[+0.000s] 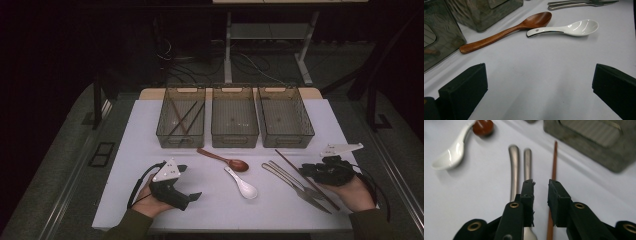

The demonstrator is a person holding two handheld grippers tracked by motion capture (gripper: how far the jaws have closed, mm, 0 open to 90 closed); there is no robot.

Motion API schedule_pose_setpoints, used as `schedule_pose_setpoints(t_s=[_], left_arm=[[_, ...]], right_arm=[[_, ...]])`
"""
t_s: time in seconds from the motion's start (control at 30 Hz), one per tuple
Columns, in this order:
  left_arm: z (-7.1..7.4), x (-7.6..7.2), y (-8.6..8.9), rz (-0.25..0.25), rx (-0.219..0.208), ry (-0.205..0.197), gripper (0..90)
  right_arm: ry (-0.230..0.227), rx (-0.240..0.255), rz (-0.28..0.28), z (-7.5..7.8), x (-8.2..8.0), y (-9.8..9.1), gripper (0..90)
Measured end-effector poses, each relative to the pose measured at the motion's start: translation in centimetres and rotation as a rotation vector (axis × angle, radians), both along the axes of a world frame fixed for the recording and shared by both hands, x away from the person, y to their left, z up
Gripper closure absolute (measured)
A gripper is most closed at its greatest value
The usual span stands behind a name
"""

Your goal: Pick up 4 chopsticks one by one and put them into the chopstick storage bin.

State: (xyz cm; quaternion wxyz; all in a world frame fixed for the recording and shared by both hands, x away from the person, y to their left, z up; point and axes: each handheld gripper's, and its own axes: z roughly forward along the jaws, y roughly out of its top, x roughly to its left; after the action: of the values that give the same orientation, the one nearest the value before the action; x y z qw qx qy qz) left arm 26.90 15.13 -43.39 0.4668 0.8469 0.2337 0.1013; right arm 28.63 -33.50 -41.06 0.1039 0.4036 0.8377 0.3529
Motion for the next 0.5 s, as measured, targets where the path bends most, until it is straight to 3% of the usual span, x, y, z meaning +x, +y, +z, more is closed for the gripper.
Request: schedule_pose_setpoints(t_s=[0.23, 0.5], left_arm=[[0.0, 0.0, 0.0, 0.000, 0.000, 0.002, 0.0], [0.0, 0.0, 0.0, 0.002, -0.003, 0.003, 0.0]], right_arm=[[0.032, -0.025, -0.018, -1.2, -1.3, -1.6, 79.2], [0.071, -0.054, -0.030, -2.3, -1.4, -1.8, 81.1]])
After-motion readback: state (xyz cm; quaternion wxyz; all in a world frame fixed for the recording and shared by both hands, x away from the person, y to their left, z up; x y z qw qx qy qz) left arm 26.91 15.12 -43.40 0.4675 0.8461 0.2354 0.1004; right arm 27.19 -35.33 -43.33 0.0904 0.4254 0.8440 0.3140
